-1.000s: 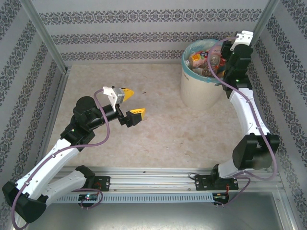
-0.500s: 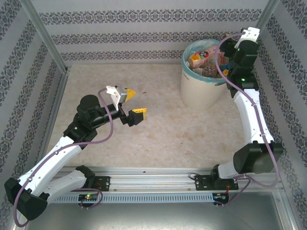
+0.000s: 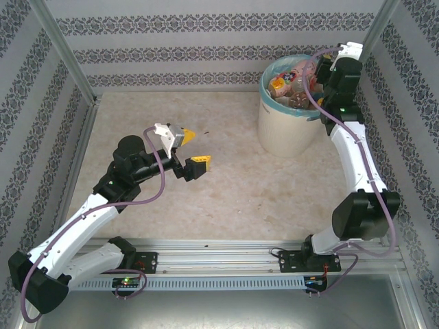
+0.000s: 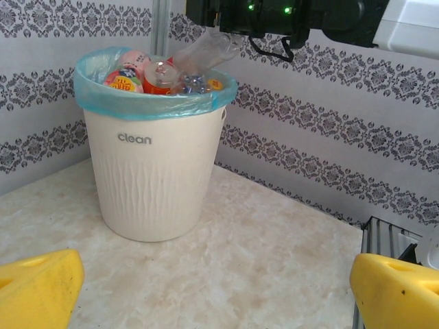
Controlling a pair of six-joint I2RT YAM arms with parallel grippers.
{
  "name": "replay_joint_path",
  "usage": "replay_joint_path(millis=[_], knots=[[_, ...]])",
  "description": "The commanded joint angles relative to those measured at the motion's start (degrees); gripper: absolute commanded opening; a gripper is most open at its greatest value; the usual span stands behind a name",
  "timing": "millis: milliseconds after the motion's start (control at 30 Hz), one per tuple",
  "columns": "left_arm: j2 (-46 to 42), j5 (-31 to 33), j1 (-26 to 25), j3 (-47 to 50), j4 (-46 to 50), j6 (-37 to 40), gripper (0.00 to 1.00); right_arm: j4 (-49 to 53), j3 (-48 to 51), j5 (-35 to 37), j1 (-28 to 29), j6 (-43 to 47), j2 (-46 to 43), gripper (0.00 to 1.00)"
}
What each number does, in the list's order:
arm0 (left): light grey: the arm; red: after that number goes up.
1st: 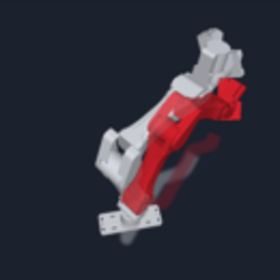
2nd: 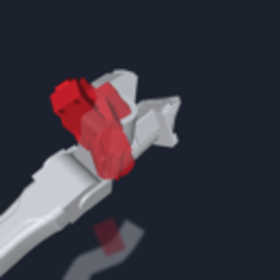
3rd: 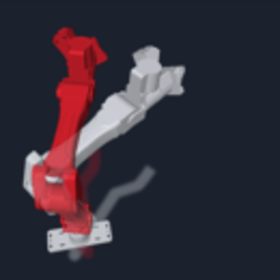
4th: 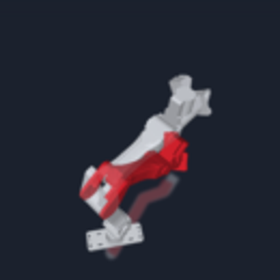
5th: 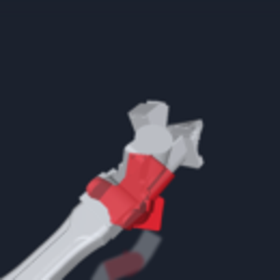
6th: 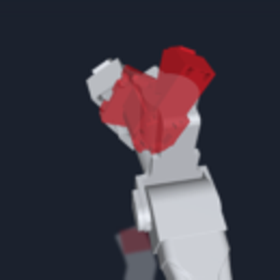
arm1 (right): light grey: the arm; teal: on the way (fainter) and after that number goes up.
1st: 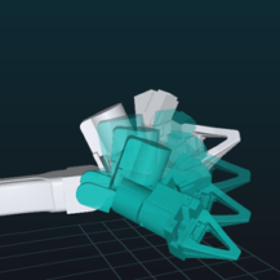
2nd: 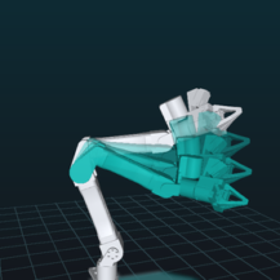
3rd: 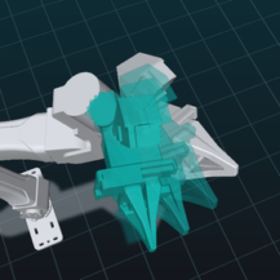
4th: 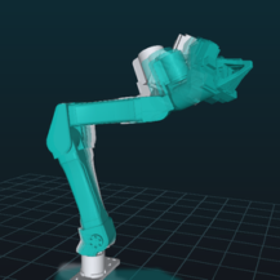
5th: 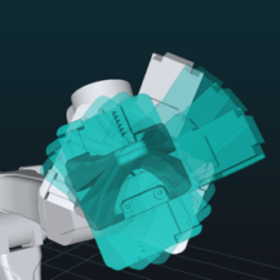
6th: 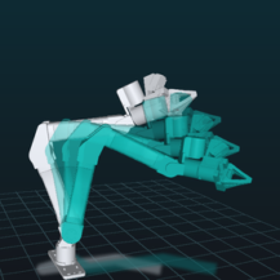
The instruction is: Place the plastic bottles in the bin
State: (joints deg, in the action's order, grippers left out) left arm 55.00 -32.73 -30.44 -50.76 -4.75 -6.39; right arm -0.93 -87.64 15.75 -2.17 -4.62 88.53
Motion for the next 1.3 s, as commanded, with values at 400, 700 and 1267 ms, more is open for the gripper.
replay_joint_path(millis=[400, 700, 1267], knots=[[2.43, -0.31, -0.64, -3.37, 0.32, 1.10, 1.00, 8.99, -3.33, -0.19, -0.24, -6.72, -2.67, 0.76], [4.87, -2.35, -0.59, -4.06, 0.04, 1.08, 1.00, 25.96, -1.96, -6.47, -2.13, -8.17, -8.04, 0.77], [3.84, -2.58, -0.59, -2.00, -2.09, 0.08, 1.00, 30.85, -2.40, -14.45, 0.16, -10.38, -6.35, 0.74]])
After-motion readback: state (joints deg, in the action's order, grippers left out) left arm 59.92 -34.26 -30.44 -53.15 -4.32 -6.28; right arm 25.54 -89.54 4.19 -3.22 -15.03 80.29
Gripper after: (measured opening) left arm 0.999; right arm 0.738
